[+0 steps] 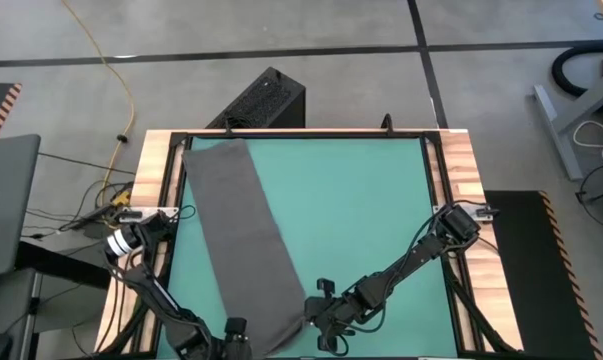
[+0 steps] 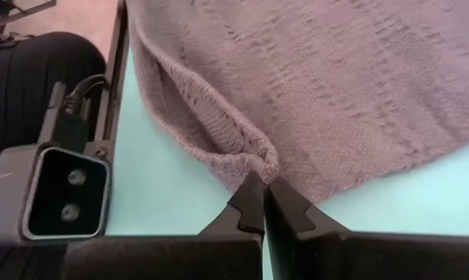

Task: Roll towel
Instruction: Roll the gray towel

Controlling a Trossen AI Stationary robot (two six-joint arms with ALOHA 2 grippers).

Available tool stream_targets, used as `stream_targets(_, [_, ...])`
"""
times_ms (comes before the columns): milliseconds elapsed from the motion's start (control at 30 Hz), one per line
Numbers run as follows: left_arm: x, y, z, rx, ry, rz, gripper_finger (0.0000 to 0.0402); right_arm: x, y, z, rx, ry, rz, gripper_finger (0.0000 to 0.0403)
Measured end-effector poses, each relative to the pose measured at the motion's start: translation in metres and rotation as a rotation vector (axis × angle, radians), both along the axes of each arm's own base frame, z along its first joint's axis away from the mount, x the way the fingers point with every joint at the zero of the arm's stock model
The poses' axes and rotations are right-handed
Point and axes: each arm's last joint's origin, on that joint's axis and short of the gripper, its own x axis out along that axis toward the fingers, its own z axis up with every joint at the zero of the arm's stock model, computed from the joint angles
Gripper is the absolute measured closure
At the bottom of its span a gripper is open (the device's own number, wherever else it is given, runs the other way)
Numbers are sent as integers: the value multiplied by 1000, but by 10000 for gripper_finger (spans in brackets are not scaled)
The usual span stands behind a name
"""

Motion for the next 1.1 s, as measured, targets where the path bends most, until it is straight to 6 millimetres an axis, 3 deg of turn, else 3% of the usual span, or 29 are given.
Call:
stream_targets(133, [-3, 6, -2, 91, 20, 0, 209, 0, -1, 0, -11, -9, -14, 385])
stream_targets(467, [-4, 7, -4, 119, 34, -17, 261, -3, 5, 1, -3, -15, -13, 385])
stream_targets(767, [-12, 7, -7, 111, 71, 54, 384, -6, 9, 1, 7, -10, -14, 385])
stream_targets(833, [-11, 6, -5, 105, 59, 34, 390, -6, 9, 0, 9, -5, -15, 385])
stream_targets(933, [-11, 6, 6, 89, 49, -3, 396, -7, 10, 0, 48, 25, 25, 385])
stream_targets(1100, [-19, 13, 44, 50, 6, -39, 399, 0, 6, 3, 97, 3, 33, 385])
